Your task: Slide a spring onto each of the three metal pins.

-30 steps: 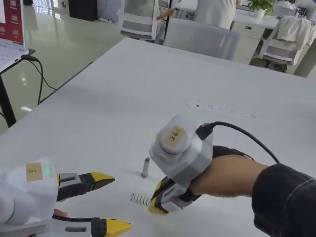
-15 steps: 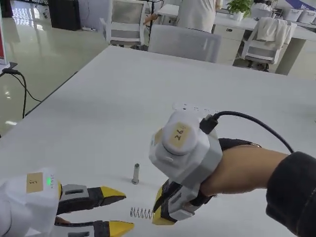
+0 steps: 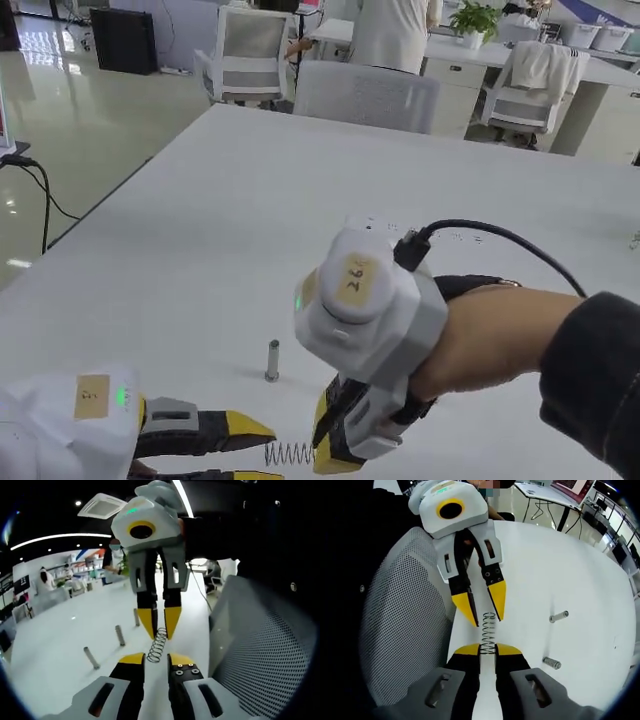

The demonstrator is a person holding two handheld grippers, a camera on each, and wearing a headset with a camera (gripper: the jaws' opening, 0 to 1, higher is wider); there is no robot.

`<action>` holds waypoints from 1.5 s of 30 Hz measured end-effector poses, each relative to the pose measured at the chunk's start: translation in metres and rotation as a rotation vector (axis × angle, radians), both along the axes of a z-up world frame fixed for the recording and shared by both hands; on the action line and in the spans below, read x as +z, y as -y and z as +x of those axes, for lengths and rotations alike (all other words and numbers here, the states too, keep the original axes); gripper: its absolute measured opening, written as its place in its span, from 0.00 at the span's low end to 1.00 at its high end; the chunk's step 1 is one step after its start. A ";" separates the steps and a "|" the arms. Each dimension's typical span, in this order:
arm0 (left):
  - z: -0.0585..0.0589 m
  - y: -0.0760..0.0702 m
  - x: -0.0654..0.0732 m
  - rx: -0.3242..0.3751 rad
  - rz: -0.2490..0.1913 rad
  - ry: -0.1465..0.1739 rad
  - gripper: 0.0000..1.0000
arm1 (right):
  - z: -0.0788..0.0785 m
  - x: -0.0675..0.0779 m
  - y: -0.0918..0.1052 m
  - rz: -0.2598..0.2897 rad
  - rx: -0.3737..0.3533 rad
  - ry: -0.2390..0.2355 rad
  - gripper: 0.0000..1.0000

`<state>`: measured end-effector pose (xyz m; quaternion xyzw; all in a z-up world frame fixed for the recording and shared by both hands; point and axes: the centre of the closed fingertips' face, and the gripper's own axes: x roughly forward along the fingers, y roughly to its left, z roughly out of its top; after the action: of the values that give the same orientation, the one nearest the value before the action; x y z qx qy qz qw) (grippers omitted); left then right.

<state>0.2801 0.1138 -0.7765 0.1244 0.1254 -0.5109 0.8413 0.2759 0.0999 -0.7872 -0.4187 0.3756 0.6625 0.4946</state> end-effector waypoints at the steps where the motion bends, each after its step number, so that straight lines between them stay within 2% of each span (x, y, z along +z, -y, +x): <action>1: -0.001 0.001 0.000 -0.006 0.004 0.004 0.09 | -0.001 0.000 0.000 -0.003 0.002 -0.003 0.08; 8: -0.003 0.005 -0.003 -0.021 0.025 0.014 0.04 | -0.005 -0.001 0.002 -0.011 0.014 -0.019 0.08; 15: -0.002 0.003 -0.004 -0.014 0.028 0.014 0.03 | -0.003 0.008 -0.001 0.012 0.002 -0.013 0.08; 24: 0.004 -0.001 -0.003 0.019 0.023 0.022 0.03 | 0.000 0.028 -0.017 0.089 -0.002 0.029 0.08; 33: 0.004 -0.001 0.002 0.031 0.007 0.030 0.02 | -0.006 0.042 -0.035 0.158 0.024 0.055 0.08; 37: 0.005 -0.002 0.003 0.039 0.007 0.032 0.02 | -0.005 0.041 -0.037 0.167 0.026 0.062 0.08; 45: 0.006 -0.002 0.006 0.047 -0.020 0.033 0.02 | -0.005 0.040 -0.040 0.186 0.037 0.058 0.09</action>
<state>0.2860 0.1157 -0.7702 0.1214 0.1093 -0.4902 0.8562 0.2712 0.1395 -0.7472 -0.3970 0.2902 0.6910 0.5298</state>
